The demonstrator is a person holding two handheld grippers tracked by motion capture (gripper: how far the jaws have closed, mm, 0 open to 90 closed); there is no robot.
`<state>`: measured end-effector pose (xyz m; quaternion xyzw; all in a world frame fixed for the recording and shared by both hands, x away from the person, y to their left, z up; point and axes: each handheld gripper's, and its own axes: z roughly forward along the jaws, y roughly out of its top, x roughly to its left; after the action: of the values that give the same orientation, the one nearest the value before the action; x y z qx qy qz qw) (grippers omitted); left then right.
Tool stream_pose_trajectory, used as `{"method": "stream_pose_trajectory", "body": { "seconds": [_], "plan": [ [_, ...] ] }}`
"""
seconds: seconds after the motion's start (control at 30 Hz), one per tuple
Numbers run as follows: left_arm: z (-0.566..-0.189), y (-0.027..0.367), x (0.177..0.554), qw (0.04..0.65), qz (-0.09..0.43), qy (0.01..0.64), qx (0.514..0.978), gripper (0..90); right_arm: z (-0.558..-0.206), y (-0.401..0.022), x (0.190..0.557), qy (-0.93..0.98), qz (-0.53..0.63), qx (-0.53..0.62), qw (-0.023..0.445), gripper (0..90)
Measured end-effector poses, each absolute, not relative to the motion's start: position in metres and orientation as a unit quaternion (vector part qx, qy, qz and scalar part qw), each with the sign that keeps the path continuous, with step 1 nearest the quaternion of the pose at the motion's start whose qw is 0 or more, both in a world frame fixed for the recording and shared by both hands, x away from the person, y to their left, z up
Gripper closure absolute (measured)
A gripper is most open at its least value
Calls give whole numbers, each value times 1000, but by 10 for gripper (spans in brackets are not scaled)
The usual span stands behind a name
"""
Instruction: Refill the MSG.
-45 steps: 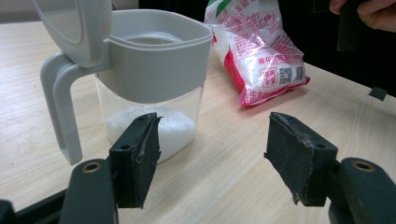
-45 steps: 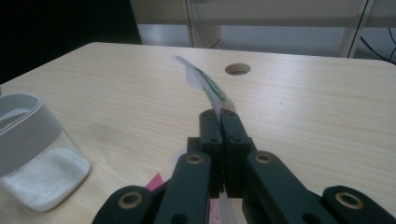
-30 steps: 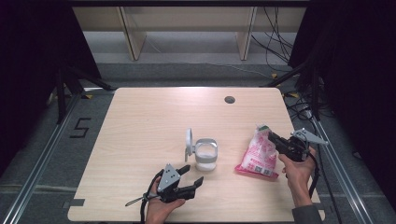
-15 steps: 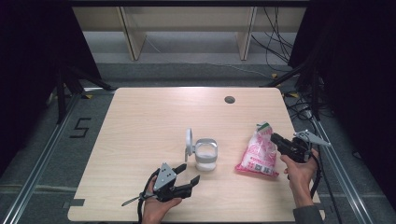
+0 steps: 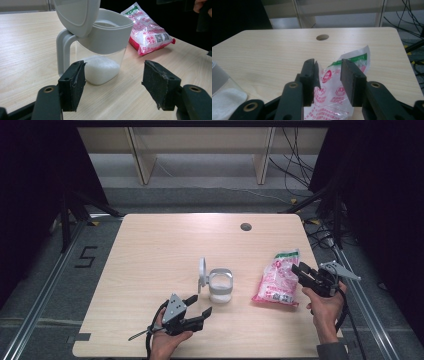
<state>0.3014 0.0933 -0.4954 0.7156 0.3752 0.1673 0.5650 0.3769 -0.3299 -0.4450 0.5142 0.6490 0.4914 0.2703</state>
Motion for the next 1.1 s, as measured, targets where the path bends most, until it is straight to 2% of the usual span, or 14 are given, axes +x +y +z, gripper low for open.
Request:
{"method": "stream_pose_trajectory", "body": {
  "seconds": [0.07, 0.37, 0.83, 0.9, 1.0, 1.07, 1.1],
  "plan": [
    [-495, 94, 302, 570, 166, 372, 714, 341, -443, -327, 374, 648, 495, 518, 259, 639],
    [-495, 103, 303, 572, 170, 376, 709, 360, -440, -319, 368, 661, 487, 505, 266, 594],
    [-492, 117, 305, 567, 185, 385, 705, 357, -440, -284, 358, 701, 481, 467, 242, 422],
    [-491, 120, 305, 562, 188, 389, 705, 357, -441, -281, 357, 705, 481, 456, 252, 388],
    [-491, 123, 306, 563, 192, 388, 703, 357, -442, -274, 354, 700, 488, 466, 233, 361],
    [-490, 125, 307, 560, 193, 393, 704, 359, -444, -275, 355, 714, 482, 445, 245, 343],
    [-490, 126, 307, 561, 195, 393, 702, 360, -443, -271, 353, 706, 484, 462, 232, 332]
  ]
}}
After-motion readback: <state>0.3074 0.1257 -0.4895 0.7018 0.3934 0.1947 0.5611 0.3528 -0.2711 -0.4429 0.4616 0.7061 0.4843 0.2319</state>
